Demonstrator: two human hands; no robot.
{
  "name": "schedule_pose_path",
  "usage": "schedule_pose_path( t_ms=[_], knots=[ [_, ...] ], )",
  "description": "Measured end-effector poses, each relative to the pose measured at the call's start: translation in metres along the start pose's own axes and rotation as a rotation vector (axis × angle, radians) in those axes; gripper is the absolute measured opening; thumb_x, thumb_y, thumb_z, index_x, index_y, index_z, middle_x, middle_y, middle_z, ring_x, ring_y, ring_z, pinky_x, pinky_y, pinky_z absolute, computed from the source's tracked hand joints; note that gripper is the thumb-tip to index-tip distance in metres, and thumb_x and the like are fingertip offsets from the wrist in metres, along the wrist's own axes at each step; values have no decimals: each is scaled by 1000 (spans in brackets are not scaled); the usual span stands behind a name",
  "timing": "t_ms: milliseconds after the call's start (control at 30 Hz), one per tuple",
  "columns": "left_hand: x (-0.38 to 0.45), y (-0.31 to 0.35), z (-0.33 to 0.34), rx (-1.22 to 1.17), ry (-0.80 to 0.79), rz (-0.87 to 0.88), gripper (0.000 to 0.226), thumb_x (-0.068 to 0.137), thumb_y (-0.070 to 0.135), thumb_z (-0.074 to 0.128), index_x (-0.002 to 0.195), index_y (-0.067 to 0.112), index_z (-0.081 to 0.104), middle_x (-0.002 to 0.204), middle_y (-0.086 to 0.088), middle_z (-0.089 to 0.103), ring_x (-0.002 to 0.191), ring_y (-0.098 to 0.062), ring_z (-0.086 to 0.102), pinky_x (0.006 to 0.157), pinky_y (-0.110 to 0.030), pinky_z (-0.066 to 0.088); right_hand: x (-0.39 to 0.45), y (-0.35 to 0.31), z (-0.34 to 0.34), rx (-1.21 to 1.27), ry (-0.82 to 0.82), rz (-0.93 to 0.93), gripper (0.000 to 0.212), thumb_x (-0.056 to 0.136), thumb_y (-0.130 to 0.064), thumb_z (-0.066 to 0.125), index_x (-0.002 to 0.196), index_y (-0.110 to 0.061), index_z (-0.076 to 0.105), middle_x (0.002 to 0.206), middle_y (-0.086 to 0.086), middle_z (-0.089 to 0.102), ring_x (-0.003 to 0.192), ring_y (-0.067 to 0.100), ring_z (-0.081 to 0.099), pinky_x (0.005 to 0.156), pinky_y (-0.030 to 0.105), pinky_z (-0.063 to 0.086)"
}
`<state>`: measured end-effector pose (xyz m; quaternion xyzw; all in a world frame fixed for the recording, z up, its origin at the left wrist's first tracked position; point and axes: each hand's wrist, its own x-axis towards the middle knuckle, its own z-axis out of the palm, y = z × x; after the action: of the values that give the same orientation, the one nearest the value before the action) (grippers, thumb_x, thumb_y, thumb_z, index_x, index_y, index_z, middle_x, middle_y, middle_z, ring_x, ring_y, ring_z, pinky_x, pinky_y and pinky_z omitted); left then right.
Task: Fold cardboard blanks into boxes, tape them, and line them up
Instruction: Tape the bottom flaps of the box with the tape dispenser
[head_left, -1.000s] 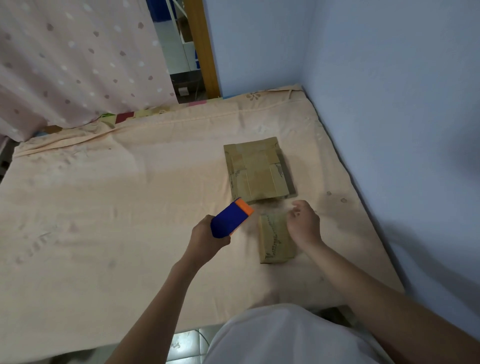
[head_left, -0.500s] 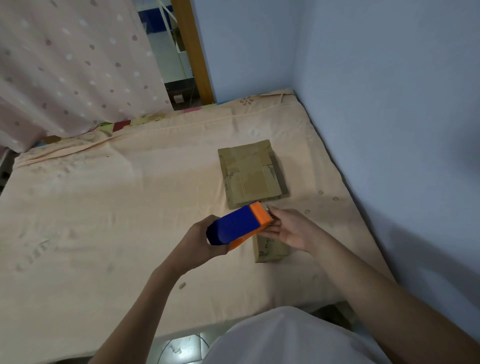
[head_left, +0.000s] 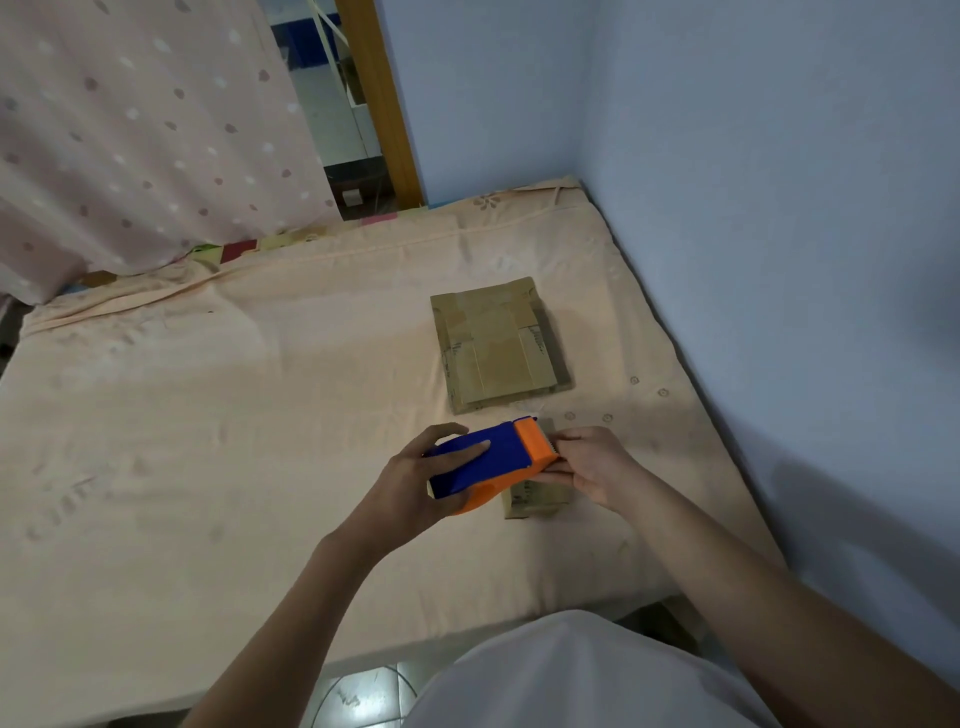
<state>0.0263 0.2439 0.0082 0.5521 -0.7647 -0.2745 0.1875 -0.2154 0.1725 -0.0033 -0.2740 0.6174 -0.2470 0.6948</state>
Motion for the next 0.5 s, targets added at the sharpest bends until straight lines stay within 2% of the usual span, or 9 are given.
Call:
schedule_pose_path(
  t_ms=[100, 233, 333, 500],
  knots=[
    [-1, 1, -1, 87, 7, 103, 56, 91, 36, 68, 143, 40, 49, 156, 14, 29, 129, -2, 38, 100, -12, 41, 0, 4, -1, 1, 31, 0, 15, 99, 1, 55, 112, 4, 62, 96, 23, 73, 80, 29, 76, 65, 38, 63],
    [-6, 2, -2, 84, -13, 150, 52, 91, 49, 59, 141, 41, 50, 153, 22, 32, 126, -6, 41, 98, -15, 42, -4, 5, 0, -40, 48, -1, 10, 100, 1, 54, 106, 1, 61, 93, 21, 72, 76, 26, 75, 59, 34, 62],
    [-9, 0, -3, 43, -25, 133, 54, 89, 56, 59, 141, 42, 50, 153, 27, 31, 124, -5, 43, 95, -16, 46, -6, 4, 1, -57, 48, -3, 13, 101, 2, 50, 96, -4, 60, 93, 20, 71, 77, 26, 74, 57, 33, 61],
    [-11, -3, -1, -50, -35, 98, 52, 88, 61, 59, 137, 43, 54, 151, 29, 36, 118, -4, 49, 92, -16, 49, -4, 3, 1, -54, 38, 21, 14, 100, 2, 51, 94, -1, 63, 91, 21, 72, 80, 30, 74, 60, 37, 62]
  ],
)
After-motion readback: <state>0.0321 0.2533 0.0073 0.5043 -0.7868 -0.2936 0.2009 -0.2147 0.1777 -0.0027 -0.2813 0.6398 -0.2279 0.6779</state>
